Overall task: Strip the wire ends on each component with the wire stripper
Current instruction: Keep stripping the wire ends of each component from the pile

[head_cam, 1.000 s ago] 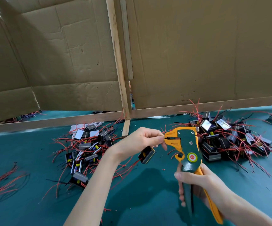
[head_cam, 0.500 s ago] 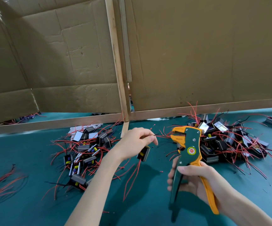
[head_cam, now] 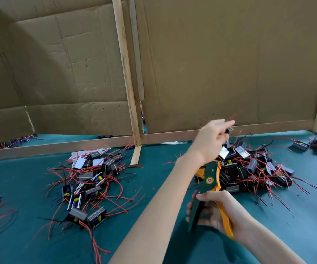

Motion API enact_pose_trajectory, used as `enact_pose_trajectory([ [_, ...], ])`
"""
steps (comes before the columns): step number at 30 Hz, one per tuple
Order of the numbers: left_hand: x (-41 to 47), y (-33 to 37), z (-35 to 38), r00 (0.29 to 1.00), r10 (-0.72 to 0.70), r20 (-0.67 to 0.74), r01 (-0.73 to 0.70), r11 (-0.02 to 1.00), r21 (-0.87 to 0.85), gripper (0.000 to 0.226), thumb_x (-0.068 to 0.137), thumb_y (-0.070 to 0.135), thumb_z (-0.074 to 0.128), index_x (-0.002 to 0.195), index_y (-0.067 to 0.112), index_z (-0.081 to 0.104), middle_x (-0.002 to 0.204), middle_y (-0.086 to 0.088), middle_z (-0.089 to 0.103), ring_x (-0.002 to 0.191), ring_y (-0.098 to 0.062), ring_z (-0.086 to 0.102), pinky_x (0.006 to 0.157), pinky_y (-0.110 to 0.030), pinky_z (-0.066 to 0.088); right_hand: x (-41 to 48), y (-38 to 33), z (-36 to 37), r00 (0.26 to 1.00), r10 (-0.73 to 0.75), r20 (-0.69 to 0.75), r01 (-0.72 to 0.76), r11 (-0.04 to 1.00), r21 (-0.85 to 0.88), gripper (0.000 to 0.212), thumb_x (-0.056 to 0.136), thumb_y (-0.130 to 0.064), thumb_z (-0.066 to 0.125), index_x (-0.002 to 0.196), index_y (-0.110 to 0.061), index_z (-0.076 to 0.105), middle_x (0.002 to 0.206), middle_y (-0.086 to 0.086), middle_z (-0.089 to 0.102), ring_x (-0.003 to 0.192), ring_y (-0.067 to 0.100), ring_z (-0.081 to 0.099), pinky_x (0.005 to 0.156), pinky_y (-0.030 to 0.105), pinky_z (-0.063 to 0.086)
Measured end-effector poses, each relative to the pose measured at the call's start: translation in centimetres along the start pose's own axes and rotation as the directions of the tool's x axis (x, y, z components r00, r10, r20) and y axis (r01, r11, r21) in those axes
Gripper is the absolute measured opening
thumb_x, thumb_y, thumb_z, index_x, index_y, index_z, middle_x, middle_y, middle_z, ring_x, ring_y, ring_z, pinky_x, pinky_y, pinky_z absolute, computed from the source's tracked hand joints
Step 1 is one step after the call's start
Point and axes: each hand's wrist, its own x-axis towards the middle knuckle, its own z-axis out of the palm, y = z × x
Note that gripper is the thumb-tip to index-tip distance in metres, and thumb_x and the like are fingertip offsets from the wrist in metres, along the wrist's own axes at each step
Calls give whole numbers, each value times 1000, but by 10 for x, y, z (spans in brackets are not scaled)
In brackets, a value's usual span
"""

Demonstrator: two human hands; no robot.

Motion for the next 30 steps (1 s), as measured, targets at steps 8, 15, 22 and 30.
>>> enact_pose_trajectory([
  [8, -58, -39, -40, 982, -167, 91, 155, 979, 129, 46, 97, 17, 51, 141, 27, 43, 138, -4, 45, 95, -9, 60, 89, -23, 42, 1, -2, -6, 1000, 13, 7, -14, 999, 33, 28, 62, -7, 64, 87, 6, 61, 83, 28, 64, 70, 38, 65, 64, 49, 58],
  [15, -113, -121, -132, 770, -634, -72, 526, 569, 632, 51, 87, -10, 38, 121, 19, 63, 132, -7, 56, 117, -24, 55, 97, -39, 47, 2, -2, -6, 1000, -14, 2, 14, 1000, -23, 25, 67, -7, 63, 88, 6, 61, 84, 28, 64, 71, 37, 65, 67, 48, 58],
  [22, -138, -162, -143, 799, -555, -230, 542, 501, 675, 20, 81, 6, 73, 89, 24, 77, 108, -1, 65, 100, -21, 60, 79, -36, 53, 4, 0, -7, 1000, -14, -20, 13, 999, -36, 24, 66, -8, 63, 87, 5, 61, 83, 28, 64, 70, 37, 66, 65, 47, 58],
  [30, -144, -180, -132, 808, -536, -246, 567, 593, 571, 19, 80, 15, 75, 83, 30, 63, 93, 11, 60, 83, -13, 57, 68, -28, 47, 6, 1, -10, 1000, -12, -18, 12, 1000, -10, 17, 68, -6, 63, 80, 5, 67, 85, 29, 63, 71, 38, 66, 65, 49, 58],
])
